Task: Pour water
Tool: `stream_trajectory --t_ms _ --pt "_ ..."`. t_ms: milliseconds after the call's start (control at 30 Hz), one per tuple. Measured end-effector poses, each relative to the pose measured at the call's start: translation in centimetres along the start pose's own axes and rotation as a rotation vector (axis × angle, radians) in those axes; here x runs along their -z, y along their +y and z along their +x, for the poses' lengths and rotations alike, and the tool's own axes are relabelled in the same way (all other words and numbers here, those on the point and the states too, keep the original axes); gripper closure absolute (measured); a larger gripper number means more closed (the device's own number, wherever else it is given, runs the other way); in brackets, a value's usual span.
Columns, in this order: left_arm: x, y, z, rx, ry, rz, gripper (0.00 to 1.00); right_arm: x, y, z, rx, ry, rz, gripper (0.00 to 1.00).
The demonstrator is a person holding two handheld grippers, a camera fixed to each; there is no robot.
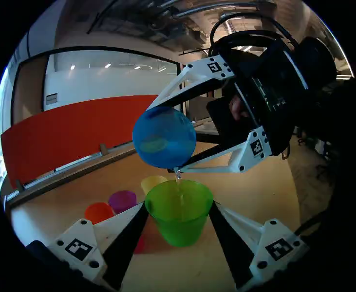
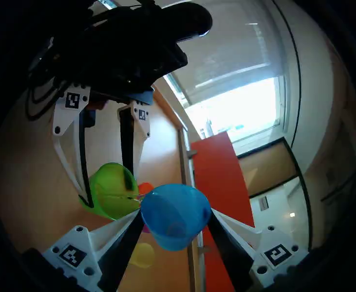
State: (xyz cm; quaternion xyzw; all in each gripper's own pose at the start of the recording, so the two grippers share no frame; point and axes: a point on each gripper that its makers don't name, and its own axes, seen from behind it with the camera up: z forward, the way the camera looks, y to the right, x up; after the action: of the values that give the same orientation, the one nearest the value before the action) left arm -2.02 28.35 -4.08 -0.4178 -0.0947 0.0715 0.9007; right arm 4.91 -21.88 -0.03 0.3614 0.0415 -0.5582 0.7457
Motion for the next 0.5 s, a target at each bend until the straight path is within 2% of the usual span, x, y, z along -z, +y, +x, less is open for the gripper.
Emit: stream_trajectory --t_ms 500 --pt "-0.32 0.34 -0.05 -0.004 -0.004 -0.008 0.13 0.40 -0.04 -0.54 0.039 -0.019 -0.004 0.09"
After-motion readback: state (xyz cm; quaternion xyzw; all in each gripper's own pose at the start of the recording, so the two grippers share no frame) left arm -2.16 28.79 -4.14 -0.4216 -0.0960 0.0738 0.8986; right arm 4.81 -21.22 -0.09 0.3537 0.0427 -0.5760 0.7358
